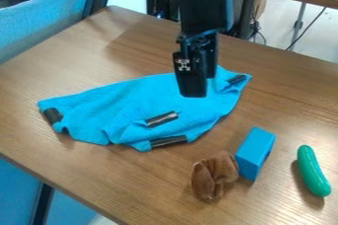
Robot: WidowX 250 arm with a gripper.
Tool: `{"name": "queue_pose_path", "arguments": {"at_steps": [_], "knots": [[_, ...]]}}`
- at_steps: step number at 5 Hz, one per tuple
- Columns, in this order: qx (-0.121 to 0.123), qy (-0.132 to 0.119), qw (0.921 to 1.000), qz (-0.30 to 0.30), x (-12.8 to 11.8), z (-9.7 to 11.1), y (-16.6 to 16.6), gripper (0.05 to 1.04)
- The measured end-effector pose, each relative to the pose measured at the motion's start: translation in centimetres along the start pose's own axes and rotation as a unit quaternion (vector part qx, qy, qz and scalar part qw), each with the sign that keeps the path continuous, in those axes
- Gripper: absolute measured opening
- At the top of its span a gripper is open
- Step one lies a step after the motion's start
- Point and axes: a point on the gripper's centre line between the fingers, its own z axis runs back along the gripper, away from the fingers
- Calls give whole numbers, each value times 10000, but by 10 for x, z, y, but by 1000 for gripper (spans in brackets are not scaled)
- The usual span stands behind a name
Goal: Unfold cloth from bottom right to top left
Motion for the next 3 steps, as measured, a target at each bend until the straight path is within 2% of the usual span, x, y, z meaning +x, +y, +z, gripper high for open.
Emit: {"name": "queue_pose_path", "arguments": {"at_steps": [1, 2, 3], "knots": [[-144, 56, 9999, 54, -3, -10, 1, 998], [-109, 253, 9996, -11, -7, -16, -3, 998], [126, 382, 9989, 234, -13, -15, -5, 998]]}}
